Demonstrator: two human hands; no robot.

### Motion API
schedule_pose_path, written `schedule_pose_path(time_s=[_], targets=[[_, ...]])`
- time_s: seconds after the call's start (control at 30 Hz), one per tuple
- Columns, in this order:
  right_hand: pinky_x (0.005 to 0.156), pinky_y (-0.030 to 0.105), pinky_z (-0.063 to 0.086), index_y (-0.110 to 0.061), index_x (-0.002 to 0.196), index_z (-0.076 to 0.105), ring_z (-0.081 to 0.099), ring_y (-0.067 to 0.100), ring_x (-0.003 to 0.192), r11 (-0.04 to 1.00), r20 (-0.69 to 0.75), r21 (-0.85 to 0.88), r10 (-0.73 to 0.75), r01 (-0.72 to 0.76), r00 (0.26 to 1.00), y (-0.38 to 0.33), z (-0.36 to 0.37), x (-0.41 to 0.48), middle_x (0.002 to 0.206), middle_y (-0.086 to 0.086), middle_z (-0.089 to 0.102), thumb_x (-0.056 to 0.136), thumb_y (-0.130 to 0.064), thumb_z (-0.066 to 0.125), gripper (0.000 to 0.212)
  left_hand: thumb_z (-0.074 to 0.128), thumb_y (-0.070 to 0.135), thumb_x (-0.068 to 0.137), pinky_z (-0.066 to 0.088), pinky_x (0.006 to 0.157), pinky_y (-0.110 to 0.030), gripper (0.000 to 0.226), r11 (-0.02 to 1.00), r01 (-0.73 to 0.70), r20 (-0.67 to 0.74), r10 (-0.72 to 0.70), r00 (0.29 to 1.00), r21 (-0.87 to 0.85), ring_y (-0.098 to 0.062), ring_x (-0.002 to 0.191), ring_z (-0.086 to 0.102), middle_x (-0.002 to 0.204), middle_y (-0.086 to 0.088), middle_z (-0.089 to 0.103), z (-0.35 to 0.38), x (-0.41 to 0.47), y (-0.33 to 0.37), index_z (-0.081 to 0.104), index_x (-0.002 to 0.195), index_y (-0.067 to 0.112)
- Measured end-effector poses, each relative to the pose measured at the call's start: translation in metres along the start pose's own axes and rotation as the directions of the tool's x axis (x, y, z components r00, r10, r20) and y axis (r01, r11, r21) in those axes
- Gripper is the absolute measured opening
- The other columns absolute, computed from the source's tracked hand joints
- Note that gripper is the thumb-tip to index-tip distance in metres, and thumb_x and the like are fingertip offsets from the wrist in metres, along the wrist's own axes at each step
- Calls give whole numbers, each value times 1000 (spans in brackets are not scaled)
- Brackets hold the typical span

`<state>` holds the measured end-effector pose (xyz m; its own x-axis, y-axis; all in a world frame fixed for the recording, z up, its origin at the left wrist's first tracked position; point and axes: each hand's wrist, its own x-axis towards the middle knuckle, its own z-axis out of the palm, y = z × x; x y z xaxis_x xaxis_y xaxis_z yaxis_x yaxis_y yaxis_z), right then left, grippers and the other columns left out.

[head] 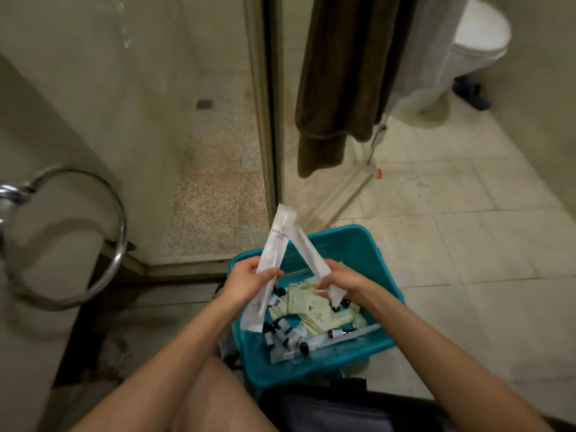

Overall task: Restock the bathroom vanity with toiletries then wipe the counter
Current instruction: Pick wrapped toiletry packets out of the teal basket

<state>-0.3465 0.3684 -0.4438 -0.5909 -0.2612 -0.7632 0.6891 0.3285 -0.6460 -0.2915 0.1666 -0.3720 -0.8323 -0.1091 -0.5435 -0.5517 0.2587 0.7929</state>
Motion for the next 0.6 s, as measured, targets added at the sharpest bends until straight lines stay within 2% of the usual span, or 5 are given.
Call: schedule_pose_path(time_s=[0.17, 0.27, 0.33, 0.47, 0.6], targets=[[70, 25, 56, -20, 138, 46, 58, 16, 91, 856, -44, -456, -294, 243, 955, -43, -37, -87, 117, 6, 52, 81, 1, 65, 63, 68, 22, 85, 53, 71, -31, 24, 995, -97, -91, 98, 991, 7, -19, 78, 64, 91, -6, 68, 10, -49, 59, 65, 106, 11], [98, 29, 46, -24, 136, 48, 52, 15, 115, 710, -133, -598, -546, 372, 827, -69, -59, -145, 129, 0, 54, 73, -20, 79, 70, 64, 19, 87, 48, 59, -22, 26, 979, -201, -128, 202, 971, 22, -12, 71, 59, 89, -5, 65, 16, -76, 90, 64, 109, 6], [100, 27, 40, -25, 136, 48, 48, 8, 117, 712, -149, -529, -614, 462, 775, -86, -69, -183, 126, -9, 52, 70, -22, 81, 74, 63, 19, 88, 45, 59, -19, 26, 966, -256, -92, 257, 962, 26, -9, 73, 59, 90, -2, 64, 23, -94, 108, 63, 111, 6], [84, 28, 55, -24, 133, 48, 68, 15, 95, 753, -140, -236, -652, 614, 746, -116, -79, -244, 100, 6, 72, 70, -13, 80, 71, 63, 21, 86, 53, 76, -30, 29, 954, -276, 1, 278, 961, -115, -19, 87, 62, 105, -10, 66, 39, -130, 137, 63, 112, 7], [74, 29, 57, -18, 127, 52, 67, 17, 97, 708, -211, -80, -700, 702, 682, -143, -76, -284, 109, 6, 69, 72, -19, 79, 60, 62, 23, 86, 51, 92, -42, 36, 897, -305, 68, 343, 937, -321, -28, 107, 63, 115, -10, 67, 50, -165, 159, 60, 119, 12]])
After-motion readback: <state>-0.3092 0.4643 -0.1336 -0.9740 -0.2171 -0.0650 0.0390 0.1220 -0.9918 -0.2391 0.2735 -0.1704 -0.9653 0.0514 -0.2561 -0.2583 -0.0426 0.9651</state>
